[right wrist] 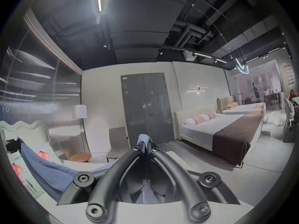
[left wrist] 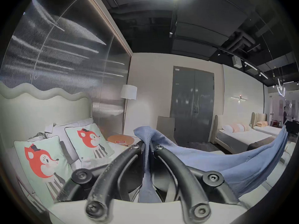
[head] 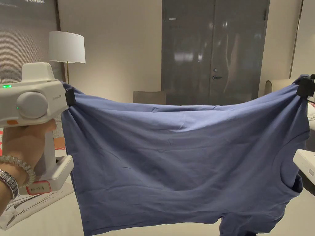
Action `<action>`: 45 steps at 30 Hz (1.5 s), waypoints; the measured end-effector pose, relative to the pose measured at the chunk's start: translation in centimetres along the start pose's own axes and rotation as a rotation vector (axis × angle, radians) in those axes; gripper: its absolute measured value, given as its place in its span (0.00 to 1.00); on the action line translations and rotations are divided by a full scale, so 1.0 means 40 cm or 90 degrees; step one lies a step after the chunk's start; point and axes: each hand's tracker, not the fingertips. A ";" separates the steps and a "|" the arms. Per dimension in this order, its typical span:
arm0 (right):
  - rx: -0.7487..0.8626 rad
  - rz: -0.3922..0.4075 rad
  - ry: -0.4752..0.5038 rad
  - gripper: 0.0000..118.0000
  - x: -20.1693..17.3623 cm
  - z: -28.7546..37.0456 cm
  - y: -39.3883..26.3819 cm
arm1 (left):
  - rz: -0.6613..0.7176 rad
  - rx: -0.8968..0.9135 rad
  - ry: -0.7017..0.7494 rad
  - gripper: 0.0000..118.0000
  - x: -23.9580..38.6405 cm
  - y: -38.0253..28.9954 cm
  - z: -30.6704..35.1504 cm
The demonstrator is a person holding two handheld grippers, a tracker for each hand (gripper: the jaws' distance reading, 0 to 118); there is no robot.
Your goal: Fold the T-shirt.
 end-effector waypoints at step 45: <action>-0.578 0.087 -0.012 0.03 0.393 1.034 -0.879 | -0.084 -0.535 -0.029 0.01 -0.328 -0.930 0.987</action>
